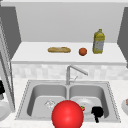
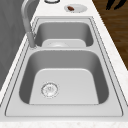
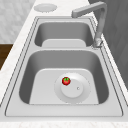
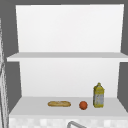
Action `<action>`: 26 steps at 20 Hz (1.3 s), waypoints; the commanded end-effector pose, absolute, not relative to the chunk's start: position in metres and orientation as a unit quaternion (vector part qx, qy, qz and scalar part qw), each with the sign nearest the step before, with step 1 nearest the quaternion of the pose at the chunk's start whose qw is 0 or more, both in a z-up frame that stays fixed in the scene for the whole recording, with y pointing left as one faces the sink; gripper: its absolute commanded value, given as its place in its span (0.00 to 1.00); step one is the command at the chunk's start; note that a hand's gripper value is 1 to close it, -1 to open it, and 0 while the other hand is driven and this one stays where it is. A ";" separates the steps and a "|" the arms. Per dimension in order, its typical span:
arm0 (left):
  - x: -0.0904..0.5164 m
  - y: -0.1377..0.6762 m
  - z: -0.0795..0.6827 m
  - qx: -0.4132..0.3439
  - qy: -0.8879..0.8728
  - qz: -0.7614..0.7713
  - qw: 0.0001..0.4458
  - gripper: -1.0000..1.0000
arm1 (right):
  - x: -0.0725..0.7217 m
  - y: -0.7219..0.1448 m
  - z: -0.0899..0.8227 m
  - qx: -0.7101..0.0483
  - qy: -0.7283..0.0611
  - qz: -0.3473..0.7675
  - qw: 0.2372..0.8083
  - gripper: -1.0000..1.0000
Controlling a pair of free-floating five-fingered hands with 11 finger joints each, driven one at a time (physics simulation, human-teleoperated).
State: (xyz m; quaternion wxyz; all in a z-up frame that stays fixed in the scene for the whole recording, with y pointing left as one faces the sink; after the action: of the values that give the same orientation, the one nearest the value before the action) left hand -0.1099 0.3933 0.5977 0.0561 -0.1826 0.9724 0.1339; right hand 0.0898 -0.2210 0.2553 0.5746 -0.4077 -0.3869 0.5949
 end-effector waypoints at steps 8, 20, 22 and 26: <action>-0.128 0.458 0.566 -0.155 0.977 0.129 0.067 1.00 | 0.090 -0.221 0.255 -0.408 -0.387 0.595 0.575 0.50; -0.115 0.518 0.565 -0.079 0.987 0.121 0.073 1.00 | 0.090 -0.221 0.255 -0.408 -0.387 0.595 0.575 0.50; -0.111 0.529 0.564 -0.069 0.988 0.121 0.064 1.00 | 0.090 -0.221 0.255 -0.408 -0.387 0.595 0.575 0.50; -0.107 0.546 0.564 -0.045 0.990 0.117 0.064 1.00 | 0.090 -0.221 0.255 -0.408 -0.387 0.595 0.575 0.50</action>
State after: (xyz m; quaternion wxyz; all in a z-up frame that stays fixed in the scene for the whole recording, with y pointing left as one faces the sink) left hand -0.1154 0.5258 0.5954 0.0793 -0.0547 0.9886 0.1161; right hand 0.0898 -0.2210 0.2553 0.5746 -0.4077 -0.3869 0.5949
